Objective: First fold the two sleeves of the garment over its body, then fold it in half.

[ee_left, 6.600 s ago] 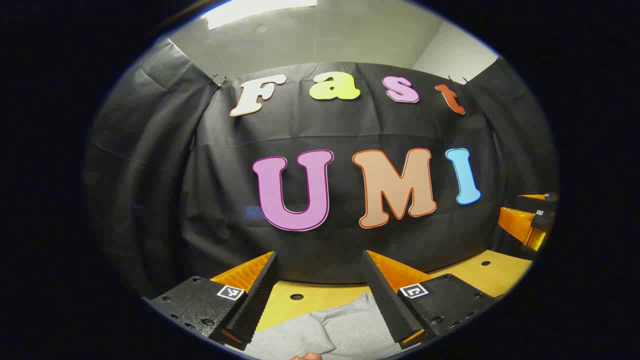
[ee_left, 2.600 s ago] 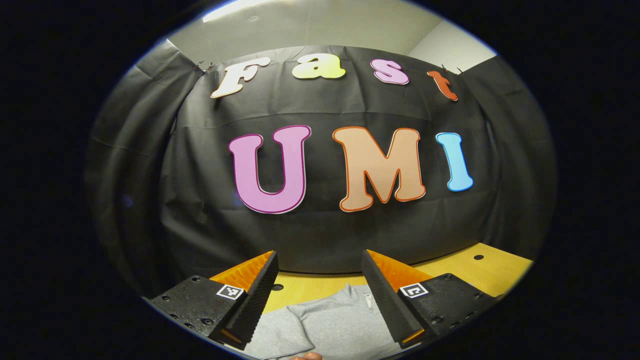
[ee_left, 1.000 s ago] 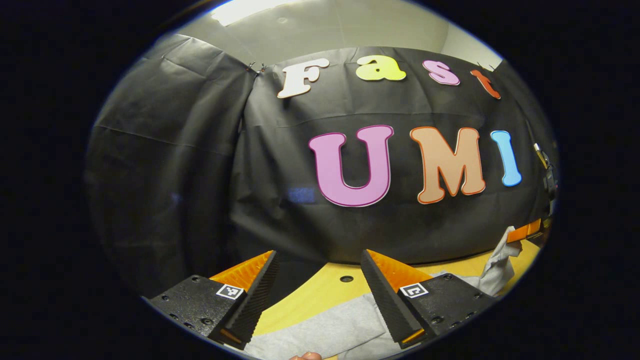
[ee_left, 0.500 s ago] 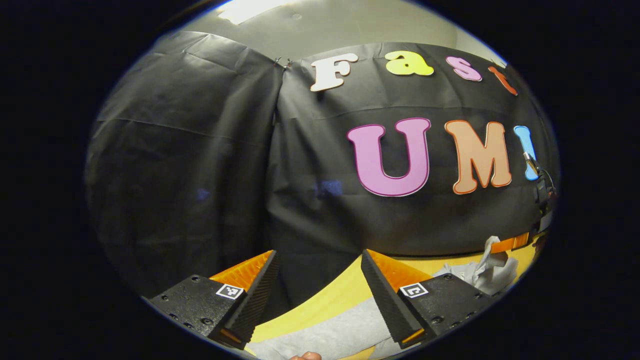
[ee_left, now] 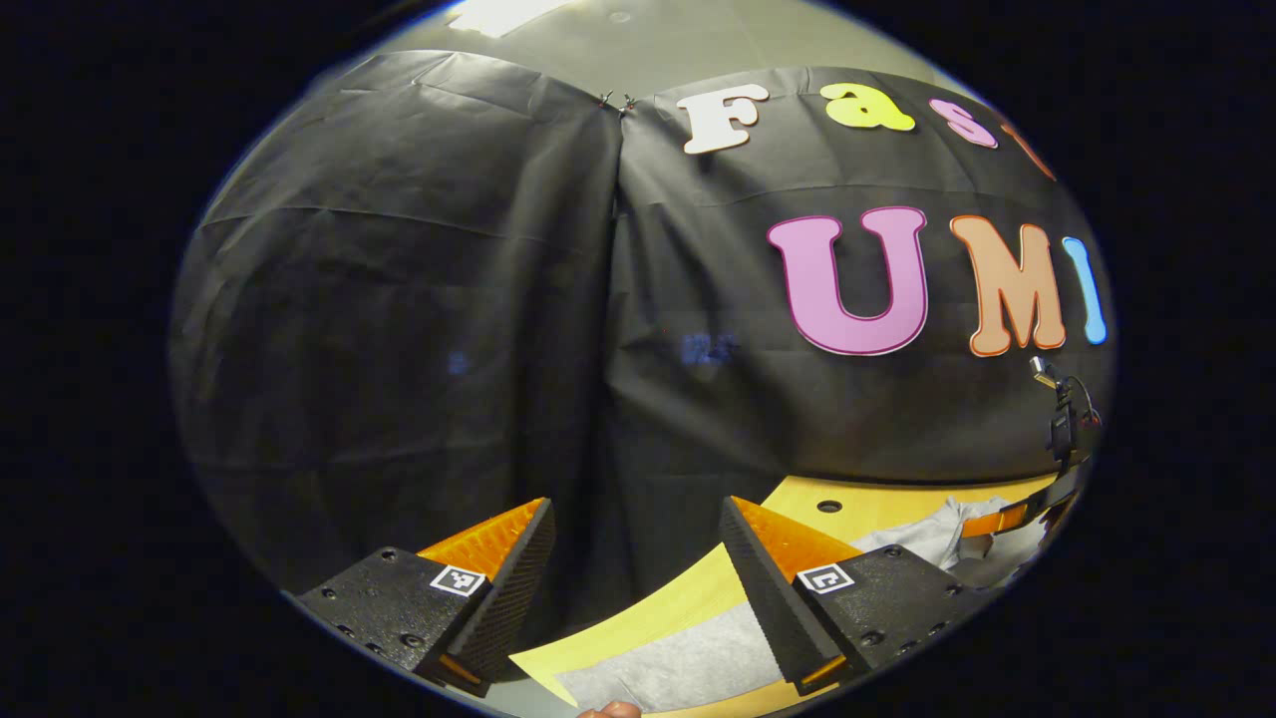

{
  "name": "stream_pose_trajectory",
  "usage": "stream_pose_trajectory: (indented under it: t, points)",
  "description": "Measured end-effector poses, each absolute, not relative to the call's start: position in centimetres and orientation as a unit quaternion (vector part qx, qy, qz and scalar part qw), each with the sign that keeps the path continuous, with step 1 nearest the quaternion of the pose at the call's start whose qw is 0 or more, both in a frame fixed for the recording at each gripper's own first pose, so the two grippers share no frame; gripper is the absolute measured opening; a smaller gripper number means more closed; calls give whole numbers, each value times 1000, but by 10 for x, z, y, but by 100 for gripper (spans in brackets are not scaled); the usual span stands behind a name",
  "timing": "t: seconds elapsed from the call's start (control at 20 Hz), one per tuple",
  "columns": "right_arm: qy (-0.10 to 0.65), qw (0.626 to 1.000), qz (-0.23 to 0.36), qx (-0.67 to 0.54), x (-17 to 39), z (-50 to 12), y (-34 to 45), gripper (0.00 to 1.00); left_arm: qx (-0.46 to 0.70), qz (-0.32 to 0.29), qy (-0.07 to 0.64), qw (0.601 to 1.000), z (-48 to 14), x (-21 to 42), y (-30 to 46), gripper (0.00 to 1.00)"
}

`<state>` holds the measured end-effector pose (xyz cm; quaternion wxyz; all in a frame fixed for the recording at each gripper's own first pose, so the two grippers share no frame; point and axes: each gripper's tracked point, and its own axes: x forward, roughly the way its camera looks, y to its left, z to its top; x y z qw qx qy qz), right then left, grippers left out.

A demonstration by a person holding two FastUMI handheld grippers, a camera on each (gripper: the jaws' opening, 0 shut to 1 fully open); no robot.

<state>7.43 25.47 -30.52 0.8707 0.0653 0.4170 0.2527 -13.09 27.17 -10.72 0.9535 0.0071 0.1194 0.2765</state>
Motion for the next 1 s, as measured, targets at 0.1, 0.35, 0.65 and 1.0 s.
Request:
stream_pose_trajectory:
  t: [0.1,0.35,0.65,1.0]
  points:
    - [413,870,259,74,74,-300,255,16,4,282,132,950,-123,-137,279,97]
    - [349,903,241,66,106,-242,221,96,-1,266,192,945,-184,-147,282,97]
    - [311,929,184,79,106,-225,169,96,-34,243,288,926,-266,-165,276,98]
    - [285,948,137,45,94,-204,102,96,-72,243,391,885,-345,-196,270,98]
